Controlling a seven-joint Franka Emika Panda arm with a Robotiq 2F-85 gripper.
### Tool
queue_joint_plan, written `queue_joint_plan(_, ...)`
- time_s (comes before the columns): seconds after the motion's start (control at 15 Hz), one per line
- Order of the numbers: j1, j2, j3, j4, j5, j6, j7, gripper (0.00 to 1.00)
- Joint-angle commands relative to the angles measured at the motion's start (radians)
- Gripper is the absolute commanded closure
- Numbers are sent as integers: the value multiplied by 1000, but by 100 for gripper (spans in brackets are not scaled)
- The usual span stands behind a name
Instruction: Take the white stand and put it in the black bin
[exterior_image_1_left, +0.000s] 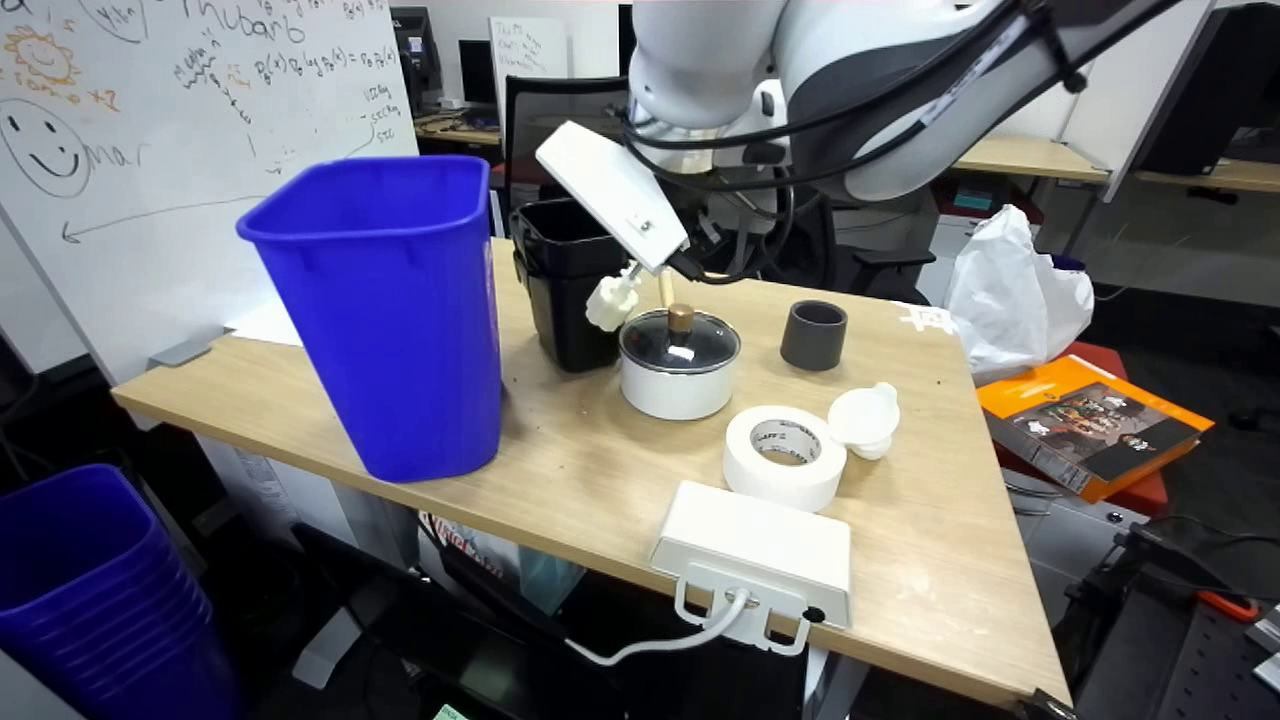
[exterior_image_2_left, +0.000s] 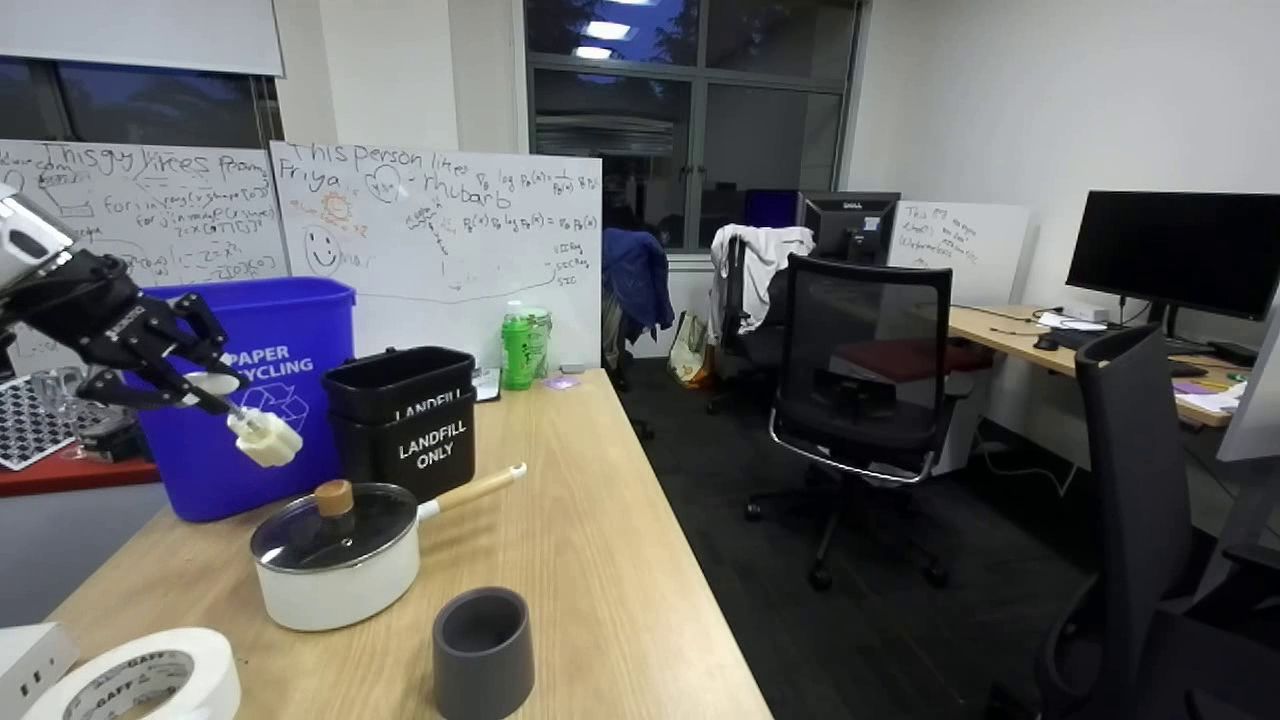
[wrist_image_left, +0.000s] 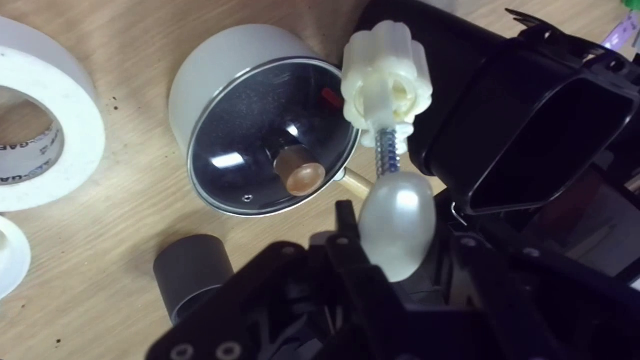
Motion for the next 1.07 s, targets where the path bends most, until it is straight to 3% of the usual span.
queue_joint_plan(0.0,14,37,-33,73,-5,16,6,92)
queue_joint_plan(0.13,9,36,-30,101,35,10,-22,92)
queue_joint_plan(0.53,10,-2,-11,141,312,-15,-261,92)
queue_joint_plan(0.6,22,-4,-28,157,301,-14,-262,92)
queue_joint_plan(1.0,51,11,-125,204,-11,9,-75,92)
